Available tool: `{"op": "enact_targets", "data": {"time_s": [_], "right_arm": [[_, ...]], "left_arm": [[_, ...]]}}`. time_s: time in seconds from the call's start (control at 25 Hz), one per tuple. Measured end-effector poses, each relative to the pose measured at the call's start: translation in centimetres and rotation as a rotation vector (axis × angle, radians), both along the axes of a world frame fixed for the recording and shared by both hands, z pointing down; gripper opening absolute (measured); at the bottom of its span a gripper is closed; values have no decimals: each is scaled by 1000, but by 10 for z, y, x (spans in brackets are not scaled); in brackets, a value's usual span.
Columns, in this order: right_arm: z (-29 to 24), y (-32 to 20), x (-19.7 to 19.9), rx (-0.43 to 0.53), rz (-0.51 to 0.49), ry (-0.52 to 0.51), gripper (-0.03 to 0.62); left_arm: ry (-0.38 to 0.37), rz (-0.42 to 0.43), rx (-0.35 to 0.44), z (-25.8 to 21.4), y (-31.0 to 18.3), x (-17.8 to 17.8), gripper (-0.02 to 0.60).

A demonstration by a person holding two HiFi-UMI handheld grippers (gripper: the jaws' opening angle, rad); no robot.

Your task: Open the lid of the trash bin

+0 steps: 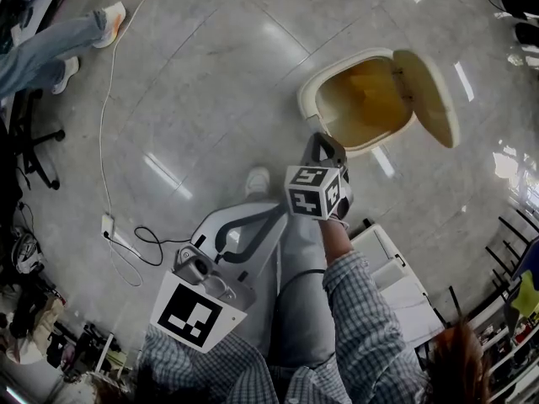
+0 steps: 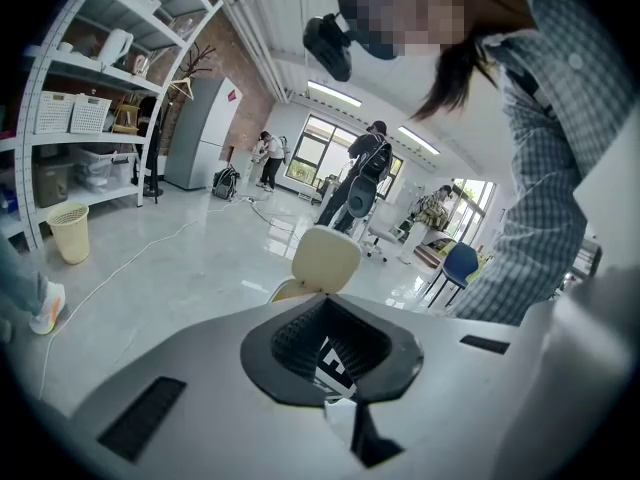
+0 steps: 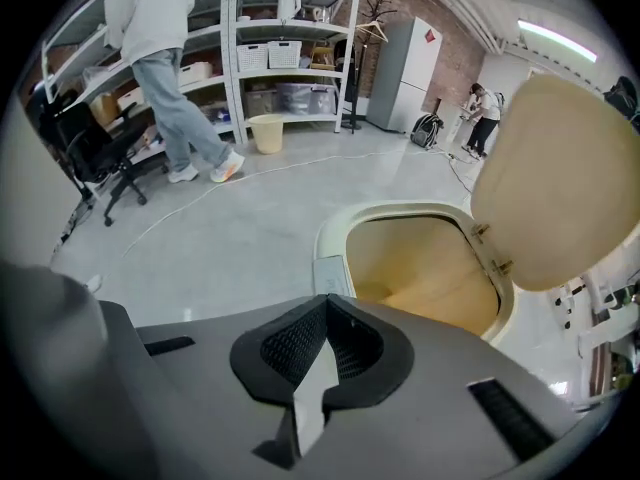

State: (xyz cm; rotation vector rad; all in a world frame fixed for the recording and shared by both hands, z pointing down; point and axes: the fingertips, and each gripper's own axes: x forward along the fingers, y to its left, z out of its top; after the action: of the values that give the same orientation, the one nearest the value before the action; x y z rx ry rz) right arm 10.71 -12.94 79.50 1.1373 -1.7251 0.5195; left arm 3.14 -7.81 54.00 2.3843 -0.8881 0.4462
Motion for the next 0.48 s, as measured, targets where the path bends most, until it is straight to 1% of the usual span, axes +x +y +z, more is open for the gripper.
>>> {"op": "enact_targets", "data": {"time_s": [0.28,0.36,0.48], "right_arm": [[-1,-2,2,3,10,-12,18],[-2,-3,4,-2,43,-54,18],[-6,-1,8,-12,116,-173,18]], "left_arm": [[4,2,7,-2,1,-8,5],[8,7,6,-3,3,-10,5],[11,25,12,-5,6,-11,5]]}}
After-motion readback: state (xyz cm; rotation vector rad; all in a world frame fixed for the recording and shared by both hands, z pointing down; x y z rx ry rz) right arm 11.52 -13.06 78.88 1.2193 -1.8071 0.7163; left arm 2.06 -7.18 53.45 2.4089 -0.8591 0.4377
